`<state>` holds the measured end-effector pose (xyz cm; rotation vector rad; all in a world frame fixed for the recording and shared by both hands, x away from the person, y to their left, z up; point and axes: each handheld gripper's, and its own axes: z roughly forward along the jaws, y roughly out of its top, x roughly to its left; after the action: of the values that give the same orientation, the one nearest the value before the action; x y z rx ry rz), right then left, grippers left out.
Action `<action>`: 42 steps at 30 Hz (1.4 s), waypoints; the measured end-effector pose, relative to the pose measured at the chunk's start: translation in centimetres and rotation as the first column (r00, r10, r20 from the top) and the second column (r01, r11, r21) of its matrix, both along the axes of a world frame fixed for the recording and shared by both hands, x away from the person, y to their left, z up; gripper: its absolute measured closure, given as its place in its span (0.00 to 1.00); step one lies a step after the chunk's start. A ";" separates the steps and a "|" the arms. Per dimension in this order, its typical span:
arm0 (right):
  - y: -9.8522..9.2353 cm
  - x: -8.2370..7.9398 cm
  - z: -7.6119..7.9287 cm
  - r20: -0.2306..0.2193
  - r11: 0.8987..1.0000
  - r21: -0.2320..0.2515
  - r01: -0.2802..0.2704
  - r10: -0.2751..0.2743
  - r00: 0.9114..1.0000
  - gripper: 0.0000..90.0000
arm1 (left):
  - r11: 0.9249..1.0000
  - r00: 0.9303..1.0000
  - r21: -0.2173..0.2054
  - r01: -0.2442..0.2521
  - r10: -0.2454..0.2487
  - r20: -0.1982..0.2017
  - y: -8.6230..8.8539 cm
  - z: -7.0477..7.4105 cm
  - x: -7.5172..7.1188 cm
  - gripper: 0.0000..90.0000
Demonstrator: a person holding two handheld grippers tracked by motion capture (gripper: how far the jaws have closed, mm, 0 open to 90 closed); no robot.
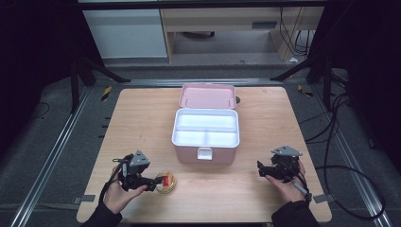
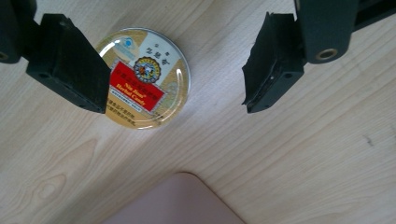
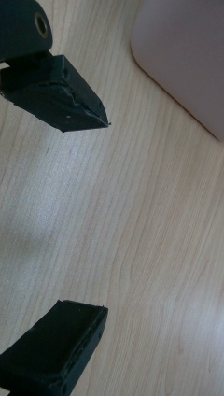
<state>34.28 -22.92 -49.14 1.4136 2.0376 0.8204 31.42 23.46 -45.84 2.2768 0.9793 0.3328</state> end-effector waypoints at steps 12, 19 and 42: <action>0.1 0.1 -0.2 -0.008 1.000 -0.009 -0.013 0.013 1.000 0.10 | 0.996 0.995 0.058 0.061 -0.057 -0.078 -2.3 -1.6 0.2 0.17; 0.1 0.2 -0.3 -0.018 1.000 -0.014 -0.020 0.020 1.000 0.10 | 0.992 0.990 0.094 0.085 -0.073 -0.120 -3.3 -2.3 0.5 0.16; 0.2 0.3 -0.4 -0.026 0.999 -0.021 -0.026 0.026 0.999 0.09 | 0.988 0.988 0.144 0.064 -0.041 -0.152 -3.6 -2.4 1.2 0.22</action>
<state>34.58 -22.74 -49.59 1.3958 2.0823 0.7931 32.59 19.82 -48.24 2.4880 0.9953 0.2223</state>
